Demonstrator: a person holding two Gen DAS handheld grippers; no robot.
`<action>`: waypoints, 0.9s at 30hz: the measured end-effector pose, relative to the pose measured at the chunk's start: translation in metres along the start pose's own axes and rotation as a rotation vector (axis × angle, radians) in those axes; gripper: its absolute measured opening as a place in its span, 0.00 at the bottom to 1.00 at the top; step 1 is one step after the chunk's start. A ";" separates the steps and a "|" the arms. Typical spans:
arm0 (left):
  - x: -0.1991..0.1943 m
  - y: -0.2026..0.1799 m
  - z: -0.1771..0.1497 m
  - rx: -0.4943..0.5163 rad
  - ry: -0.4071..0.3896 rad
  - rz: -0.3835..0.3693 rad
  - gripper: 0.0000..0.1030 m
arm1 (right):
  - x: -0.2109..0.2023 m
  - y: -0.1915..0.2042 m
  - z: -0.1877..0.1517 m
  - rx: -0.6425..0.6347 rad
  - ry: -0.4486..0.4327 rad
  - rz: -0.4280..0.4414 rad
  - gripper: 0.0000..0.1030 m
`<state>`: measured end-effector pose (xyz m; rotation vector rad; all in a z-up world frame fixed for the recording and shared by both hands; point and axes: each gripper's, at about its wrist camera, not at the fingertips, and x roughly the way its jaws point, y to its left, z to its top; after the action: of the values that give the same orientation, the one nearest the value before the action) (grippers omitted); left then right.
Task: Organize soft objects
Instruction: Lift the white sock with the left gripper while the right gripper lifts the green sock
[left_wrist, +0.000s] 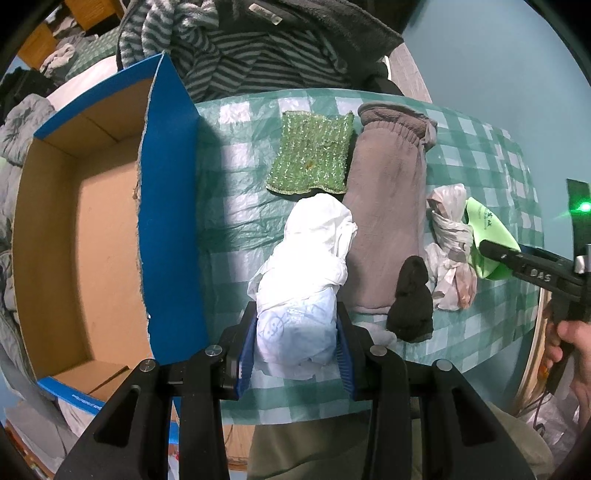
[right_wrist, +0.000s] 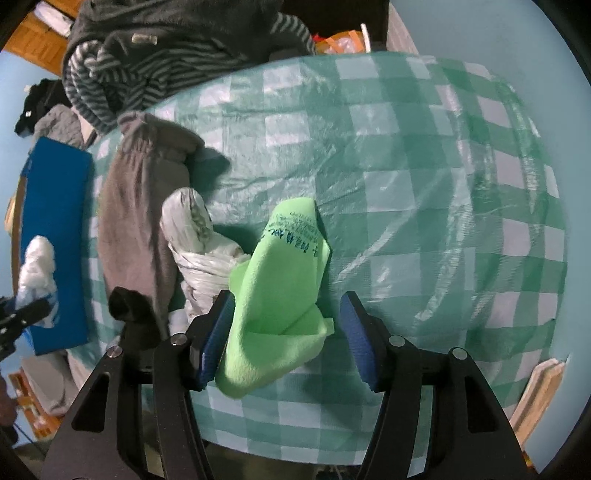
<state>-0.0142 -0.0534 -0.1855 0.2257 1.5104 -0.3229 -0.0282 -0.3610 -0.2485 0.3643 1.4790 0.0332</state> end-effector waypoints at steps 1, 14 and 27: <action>-0.001 0.000 0.000 0.000 -0.002 0.000 0.37 | 0.004 0.001 0.000 -0.003 0.011 -0.001 0.57; -0.014 0.000 -0.003 0.001 -0.034 0.003 0.37 | -0.008 0.006 -0.007 -0.037 -0.013 0.009 0.09; -0.038 0.008 -0.005 -0.002 -0.083 -0.004 0.37 | -0.059 0.040 -0.009 -0.096 -0.106 0.036 0.09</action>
<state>-0.0168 -0.0414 -0.1480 0.2053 1.4293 -0.3300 -0.0346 -0.3353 -0.1812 0.3102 1.3613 0.1112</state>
